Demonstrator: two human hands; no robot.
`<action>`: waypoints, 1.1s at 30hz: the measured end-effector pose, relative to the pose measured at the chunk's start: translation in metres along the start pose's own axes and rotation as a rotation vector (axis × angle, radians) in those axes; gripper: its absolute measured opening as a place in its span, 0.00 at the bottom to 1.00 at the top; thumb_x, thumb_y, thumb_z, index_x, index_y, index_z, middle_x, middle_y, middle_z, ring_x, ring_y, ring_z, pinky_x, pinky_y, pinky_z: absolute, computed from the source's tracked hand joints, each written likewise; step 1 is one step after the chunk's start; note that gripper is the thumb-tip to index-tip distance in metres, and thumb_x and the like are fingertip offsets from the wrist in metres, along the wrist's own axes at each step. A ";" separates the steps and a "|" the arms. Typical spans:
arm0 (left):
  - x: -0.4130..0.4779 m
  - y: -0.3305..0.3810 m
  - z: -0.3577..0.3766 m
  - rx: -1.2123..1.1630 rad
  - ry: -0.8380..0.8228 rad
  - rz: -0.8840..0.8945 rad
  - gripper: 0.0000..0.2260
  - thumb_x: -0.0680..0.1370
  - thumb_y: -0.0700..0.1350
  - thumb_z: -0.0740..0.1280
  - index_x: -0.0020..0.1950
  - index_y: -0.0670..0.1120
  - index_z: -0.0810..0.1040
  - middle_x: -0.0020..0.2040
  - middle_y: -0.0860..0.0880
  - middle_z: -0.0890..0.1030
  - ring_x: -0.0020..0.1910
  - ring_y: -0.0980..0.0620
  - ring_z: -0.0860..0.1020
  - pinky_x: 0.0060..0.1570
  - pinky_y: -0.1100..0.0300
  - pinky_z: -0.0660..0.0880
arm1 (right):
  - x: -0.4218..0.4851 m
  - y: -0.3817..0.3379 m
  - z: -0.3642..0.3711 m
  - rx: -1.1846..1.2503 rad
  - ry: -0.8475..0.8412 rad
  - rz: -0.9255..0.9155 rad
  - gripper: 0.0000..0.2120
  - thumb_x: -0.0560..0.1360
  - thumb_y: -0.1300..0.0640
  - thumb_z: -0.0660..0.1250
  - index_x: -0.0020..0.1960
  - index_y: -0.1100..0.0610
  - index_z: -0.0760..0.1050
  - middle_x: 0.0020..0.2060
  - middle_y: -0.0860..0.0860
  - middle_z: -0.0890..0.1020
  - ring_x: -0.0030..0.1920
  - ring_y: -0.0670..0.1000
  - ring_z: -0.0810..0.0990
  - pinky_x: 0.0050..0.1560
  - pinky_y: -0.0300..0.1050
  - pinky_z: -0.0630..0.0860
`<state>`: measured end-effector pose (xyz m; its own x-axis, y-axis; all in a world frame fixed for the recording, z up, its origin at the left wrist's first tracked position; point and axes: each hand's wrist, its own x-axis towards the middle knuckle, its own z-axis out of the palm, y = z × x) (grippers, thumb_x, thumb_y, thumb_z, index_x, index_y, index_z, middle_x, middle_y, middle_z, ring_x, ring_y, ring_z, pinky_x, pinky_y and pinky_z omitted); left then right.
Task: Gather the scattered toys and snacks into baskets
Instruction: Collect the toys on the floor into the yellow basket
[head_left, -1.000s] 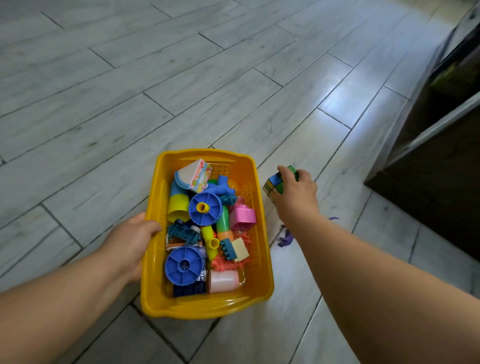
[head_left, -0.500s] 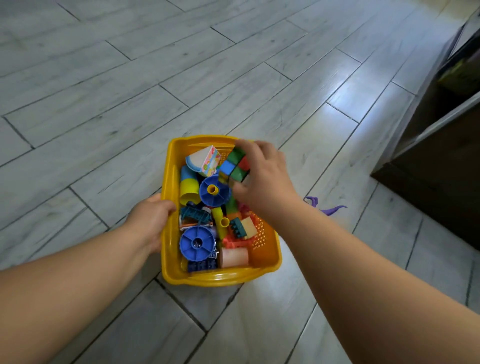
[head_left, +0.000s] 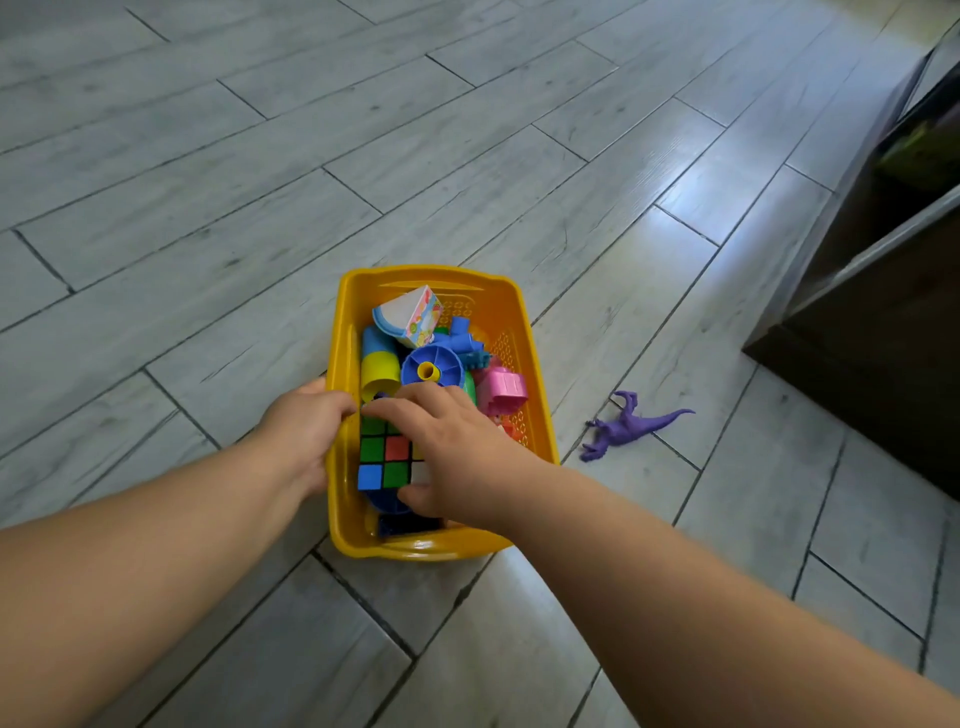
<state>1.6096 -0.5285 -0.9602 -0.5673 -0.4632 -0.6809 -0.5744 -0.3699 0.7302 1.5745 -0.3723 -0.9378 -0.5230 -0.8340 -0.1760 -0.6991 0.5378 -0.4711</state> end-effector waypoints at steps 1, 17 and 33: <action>0.000 -0.001 0.001 0.005 -0.001 -0.007 0.14 0.78 0.33 0.59 0.60 0.43 0.78 0.49 0.35 0.82 0.44 0.36 0.82 0.39 0.44 0.81 | 0.000 0.000 0.002 0.015 0.000 -0.004 0.38 0.69 0.52 0.73 0.74 0.47 0.59 0.68 0.51 0.65 0.66 0.55 0.63 0.66 0.52 0.67; 0.009 -0.001 0.024 0.018 -0.018 -0.058 0.07 0.80 0.37 0.60 0.51 0.46 0.76 0.45 0.36 0.83 0.41 0.37 0.83 0.39 0.44 0.81 | -0.037 0.173 -0.023 0.164 0.320 0.930 0.31 0.74 0.67 0.61 0.72 0.45 0.61 0.73 0.51 0.61 0.71 0.55 0.62 0.66 0.52 0.69; 0.008 -0.008 0.041 0.039 -0.021 -0.097 0.08 0.81 0.38 0.60 0.55 0.46 0.77 0.44 0.38 0.85 0.41 0.38 0.84 0.36 0.45 0.82 | -0.056 0.199 0.012 -0.300 -0.060 0.788 0.19 0.75 0.56 0.67 0.63 0.47 0.67 0.72 0.56 0.55 0.62 0.59 0.69 0.57 0.54 0.72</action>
<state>1.5853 -0.4959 -0.9733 -0.5196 -0.4095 -0.7498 -0.6495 -0.3809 0.6581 1.4698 -0.2200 -1.0319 -0.8912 -0.2019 -0.4063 -0.2449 0.9679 0.0563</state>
